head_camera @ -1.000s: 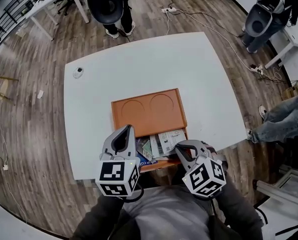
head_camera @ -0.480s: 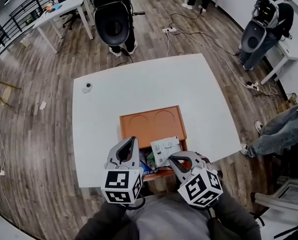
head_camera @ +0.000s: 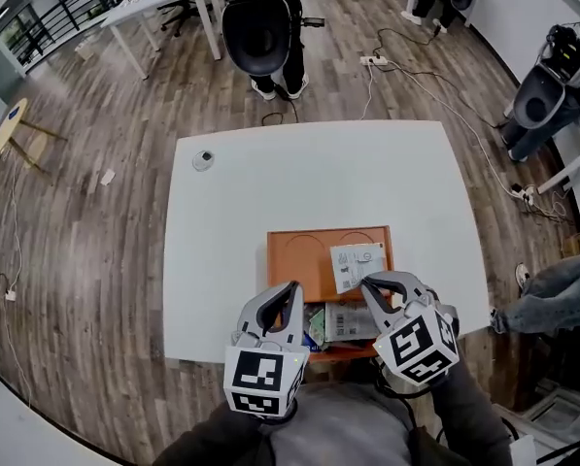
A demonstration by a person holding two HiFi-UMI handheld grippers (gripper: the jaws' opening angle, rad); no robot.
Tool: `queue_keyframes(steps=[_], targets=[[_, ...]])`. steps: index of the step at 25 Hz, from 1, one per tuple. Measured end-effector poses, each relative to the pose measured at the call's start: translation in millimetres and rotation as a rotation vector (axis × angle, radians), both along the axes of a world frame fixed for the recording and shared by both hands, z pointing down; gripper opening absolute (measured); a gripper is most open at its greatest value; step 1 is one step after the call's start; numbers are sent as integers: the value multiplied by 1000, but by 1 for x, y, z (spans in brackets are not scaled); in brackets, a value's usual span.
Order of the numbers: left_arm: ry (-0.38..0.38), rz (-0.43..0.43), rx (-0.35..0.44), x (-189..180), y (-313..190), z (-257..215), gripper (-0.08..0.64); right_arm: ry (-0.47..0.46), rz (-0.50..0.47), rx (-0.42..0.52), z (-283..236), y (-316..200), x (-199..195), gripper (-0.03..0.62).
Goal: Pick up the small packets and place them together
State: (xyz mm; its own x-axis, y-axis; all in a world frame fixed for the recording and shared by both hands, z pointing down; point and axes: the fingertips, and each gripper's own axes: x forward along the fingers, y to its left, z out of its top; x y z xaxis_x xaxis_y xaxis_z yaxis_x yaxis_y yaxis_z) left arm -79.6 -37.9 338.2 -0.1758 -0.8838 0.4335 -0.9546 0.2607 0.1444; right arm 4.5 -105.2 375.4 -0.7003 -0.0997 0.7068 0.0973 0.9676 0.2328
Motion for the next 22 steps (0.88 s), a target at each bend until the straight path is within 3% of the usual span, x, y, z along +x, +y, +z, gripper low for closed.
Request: queue_keyframes(steps=[6,13,17,20,22], targets=[[11,-42,-46,-10,9,13,-3,32,5,-39,21,-12,-17,15],[20,-97,-46,-24,16,18,-3,43,-12,-65,35,-11,-25,20],[22,-111,-49,-31,24,20,-3,49,-30,-77,40,-3,-31,57],[24,-113,-48,-32,29,20,-3,50,-39,-89,41,4,-33,133],[21,-111,-46,-29,31,18,-3,37,-28,-88,38,4,-31,140]])
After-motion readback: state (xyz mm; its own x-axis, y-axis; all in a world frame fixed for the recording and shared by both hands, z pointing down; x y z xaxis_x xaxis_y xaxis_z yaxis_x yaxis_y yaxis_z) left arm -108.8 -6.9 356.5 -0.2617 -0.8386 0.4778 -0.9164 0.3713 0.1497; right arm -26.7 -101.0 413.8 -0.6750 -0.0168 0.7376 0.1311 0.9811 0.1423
